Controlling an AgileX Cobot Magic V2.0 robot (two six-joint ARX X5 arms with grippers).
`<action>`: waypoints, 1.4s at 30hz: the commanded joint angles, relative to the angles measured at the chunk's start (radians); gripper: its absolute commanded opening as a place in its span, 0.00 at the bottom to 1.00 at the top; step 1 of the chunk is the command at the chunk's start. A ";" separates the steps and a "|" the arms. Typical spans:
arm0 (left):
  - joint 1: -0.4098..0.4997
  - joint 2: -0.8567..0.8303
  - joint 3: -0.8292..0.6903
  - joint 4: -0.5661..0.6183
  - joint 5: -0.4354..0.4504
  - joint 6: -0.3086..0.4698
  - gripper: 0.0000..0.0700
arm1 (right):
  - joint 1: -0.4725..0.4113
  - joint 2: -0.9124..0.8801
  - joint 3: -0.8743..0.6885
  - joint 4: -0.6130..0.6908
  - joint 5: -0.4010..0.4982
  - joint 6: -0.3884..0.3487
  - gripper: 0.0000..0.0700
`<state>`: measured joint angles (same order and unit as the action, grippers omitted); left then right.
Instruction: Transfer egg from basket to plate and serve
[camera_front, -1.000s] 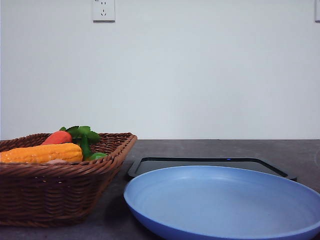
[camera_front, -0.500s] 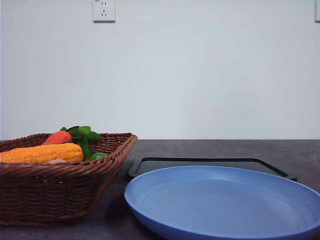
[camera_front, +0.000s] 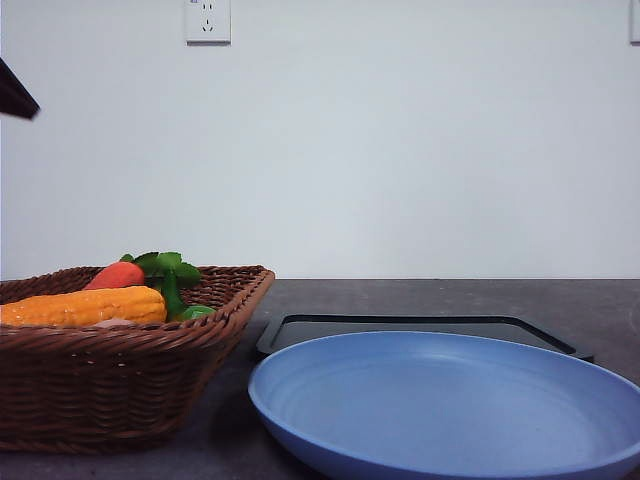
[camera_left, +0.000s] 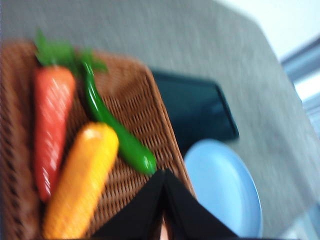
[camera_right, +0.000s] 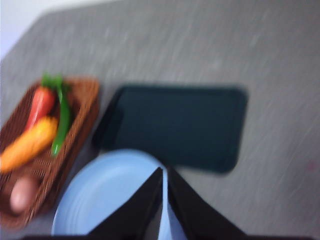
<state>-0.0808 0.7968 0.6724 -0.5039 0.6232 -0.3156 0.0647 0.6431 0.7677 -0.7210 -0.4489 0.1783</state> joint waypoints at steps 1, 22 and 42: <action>-0.024 0.027 0.022 -0.021 0.022 0.048 0.00 | 0.001 0.030 0.016 -0.029 -0.023 -0.041 0.00; -0.206 0.126 0.022 -0.019 0.032 0.053 0.42 | 0.161 0.503 -0.109 0.046 -0.023 -0.031 0.28; -0.209 0.126 0.022 -0.029 0.027 0.053 0.42 | 0.216 0.758 -0.140 0.249 -0.074 0.020 0.00</action>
<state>-0.2854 0.9154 0.6758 -0.5364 0.6525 -0.2756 0.2747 1.3912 0.6254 -0.4793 -0.5219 0.1901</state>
